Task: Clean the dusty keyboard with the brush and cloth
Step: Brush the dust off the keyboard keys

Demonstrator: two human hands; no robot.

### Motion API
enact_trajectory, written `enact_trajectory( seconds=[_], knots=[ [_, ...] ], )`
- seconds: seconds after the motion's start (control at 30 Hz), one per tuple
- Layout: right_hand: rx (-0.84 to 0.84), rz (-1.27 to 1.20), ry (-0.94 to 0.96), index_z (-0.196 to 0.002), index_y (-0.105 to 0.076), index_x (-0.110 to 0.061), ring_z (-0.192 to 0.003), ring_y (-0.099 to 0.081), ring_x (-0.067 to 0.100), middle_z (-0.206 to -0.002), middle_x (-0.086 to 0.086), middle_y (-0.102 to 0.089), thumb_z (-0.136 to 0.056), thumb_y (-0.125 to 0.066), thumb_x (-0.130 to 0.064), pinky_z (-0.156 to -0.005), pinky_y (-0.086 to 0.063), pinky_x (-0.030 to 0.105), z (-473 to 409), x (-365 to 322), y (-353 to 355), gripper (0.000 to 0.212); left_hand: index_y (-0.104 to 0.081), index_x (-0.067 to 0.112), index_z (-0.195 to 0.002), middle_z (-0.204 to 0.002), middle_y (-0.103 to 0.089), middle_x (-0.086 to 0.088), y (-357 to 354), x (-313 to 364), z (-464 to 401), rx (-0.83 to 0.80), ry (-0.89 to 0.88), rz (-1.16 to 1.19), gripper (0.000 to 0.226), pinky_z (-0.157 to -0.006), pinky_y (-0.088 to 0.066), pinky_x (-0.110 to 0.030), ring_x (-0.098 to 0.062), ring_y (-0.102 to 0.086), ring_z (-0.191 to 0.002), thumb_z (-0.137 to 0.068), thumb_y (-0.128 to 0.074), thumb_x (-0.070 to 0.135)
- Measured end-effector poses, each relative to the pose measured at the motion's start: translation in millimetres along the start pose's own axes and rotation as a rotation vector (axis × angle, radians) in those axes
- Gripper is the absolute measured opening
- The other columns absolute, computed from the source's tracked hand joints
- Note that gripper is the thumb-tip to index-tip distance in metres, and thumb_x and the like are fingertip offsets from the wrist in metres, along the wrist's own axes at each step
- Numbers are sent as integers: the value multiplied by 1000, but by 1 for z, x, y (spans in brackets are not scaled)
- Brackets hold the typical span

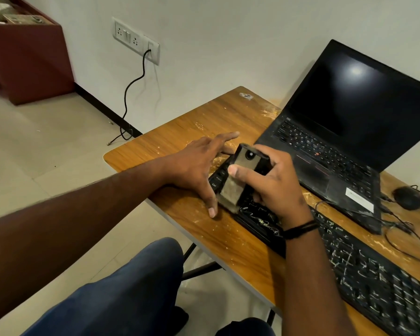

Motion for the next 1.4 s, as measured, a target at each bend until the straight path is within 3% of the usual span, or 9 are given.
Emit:
enact_trajectory(
  seconds=[0.1, 0.27, 0.43, 0.6, 0.8, 0.97, 1.13, 1.33, 1.4],
  knots=[
    [-34, 4, -32, -96, -67, -10, -44, -54, 4, -68, 0, -63, -86, -77, -11, -39, -38, 15, 1, 0, -6, 14, 7, 40, -157, -160, -26, 0, 0, -2, -1, 5, -10, -2, 160, -110, -16, -33, -19, -18, -146, -39, -102, 41],
    [209, 153, 51, -99, -65, -33, -63, -63, 9, -79, -9, -67, -87, -77, -30, -54, -50, 27, -5, 9, -3, 18, 4, 40, -155, -158, -26, -1, 1, -2, 0, -1, -44, -9, 155, -109, -20, -33, -5, -15, -134, -40, -101, 40],
    [11, -43, 36, -94, -67, -9, -49, -56, 5, -69, -4, -63, -83, -79, -9, -43, -42, 16, -1, 3, -3, 15, 6, 40, -157, -160, -24, 2, 1, -6, -1, 9, -36, -14, 160, -114, -19, -38, -11, -16, -142, -38, -100, 49],
    [181, 88, 6, -101, -67, -21, -60, -60, 3, -77, -8, -66, -88, -77, -23, -53, -45, 17, -7, 9, -6, 16, 5, 41, -155, -158, -25, 3, 0, -3, -1, 0, -23, -17, 154, -113, -21, -37, -10, -18, -140, -42, -100, 45],
    [46, -19, 35, -95, -68, -10, -53, -56, 5, -73, 0, -65, -85, -78, -10, -50, -44, 19, -3, 6, -1, 14, 6, 41, -157, -161, -22, 4, -1, -4, -1, 3, -19, -12, 157, -112, -18, -37, -17, -16, -146, -41, -98, 50],
    [266, 136, 27, -96, -64, -38, -66, -66, 15, -81, -6, -71, -87, -77, -29, -57, -53, 32, -6, 12, -1, 18, 6, 39, -157, -161, -24, 5, -2, -1, -1, 16, -27, -19, 154, -107, -18, -32, -17, -17, -146, -44, -99, 47],
    [54, -19, 29, -93, -66, -18, -46, -55, 9, -71, -2, -65, -87, -76, -13, -40, -42, 20, -3, 3, -6, 13, 6, 40, -157, -162, -22, 2, -2, -4, -1, 28, -22, -25, 156, -115, -19, -39, -19, -17, -147, -42, -98, 53],
    [391, 284, 30, -97, -57, -37, -75, -69, 16, -84, -10, -66, -88, -73, -37, -60, -59, 39, -9, 16, -1, 18, 4, 38, -157, -160, -25, 8, -1, 3, 0, 27, -29, -20, 152, -108, -17, -31, -6, -17, -138, -45, -99, 45],
    [353, 211, 46, -94, -60, -34, -69, -67, 17, -83, -6, -67, -88, -74, -34, -55, -56, 33, -8, 15, 0, 16, 4, 38, -157, -159, -26, 8, -1, 3, 1, 27, -24, -17, 153, -108, -17, -32, -3, -15, -133, -45, -99, 45]
  ],
)
Point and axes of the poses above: each hand's wrist, its own z-axis away from the middle knuckle, its own y-axis out of the back of the hand, x = y × z, the point moved 2 cm from there along -z, towards the middle knuckle
